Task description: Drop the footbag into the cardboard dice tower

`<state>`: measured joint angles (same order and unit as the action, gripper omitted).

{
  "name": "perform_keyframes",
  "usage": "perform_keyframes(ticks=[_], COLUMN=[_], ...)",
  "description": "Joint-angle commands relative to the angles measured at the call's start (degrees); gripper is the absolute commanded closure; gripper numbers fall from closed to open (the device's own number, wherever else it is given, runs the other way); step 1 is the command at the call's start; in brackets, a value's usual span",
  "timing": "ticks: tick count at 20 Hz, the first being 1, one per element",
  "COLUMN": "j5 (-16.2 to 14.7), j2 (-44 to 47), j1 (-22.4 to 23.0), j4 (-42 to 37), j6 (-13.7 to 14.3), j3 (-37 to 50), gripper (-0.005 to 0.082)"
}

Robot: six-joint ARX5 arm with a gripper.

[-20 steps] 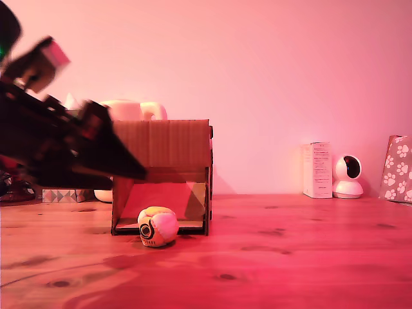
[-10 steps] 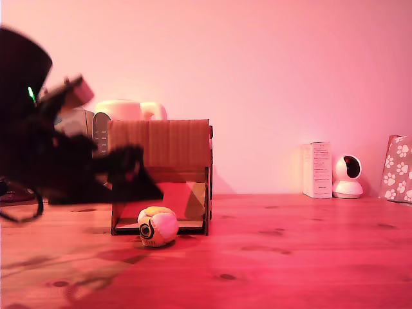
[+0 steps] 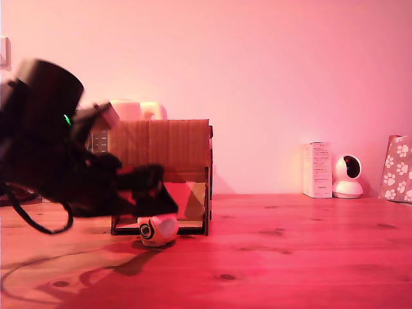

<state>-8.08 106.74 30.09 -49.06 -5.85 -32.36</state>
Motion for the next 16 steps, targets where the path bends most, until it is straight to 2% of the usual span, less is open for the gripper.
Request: perform_keyframes(ticks=[1, 6, 7, 9, 12, 16], j5=[-0.96, -0.92, -1.20, -3.80, -7.39, -7.54], j2=[2.10, 2.32, 2.08, 0.61, -5.35, -16.94], j1=[0.20, 0.13, 0.15, 0.15, 0.20, 0.20], j4=[0.46, 1.05, 1.07, 2.16, 8.66, 21.20], j6=[-0.17, -0.11, -0.13, -0.15, -0.15, -0.15], j3=[-0.33, -1.11, -1.14, -1.14, -1.14, -1.14], gripper=[0.0264, 0.0628, 0.0647, 0.0647, 0.0647, 0.0647])
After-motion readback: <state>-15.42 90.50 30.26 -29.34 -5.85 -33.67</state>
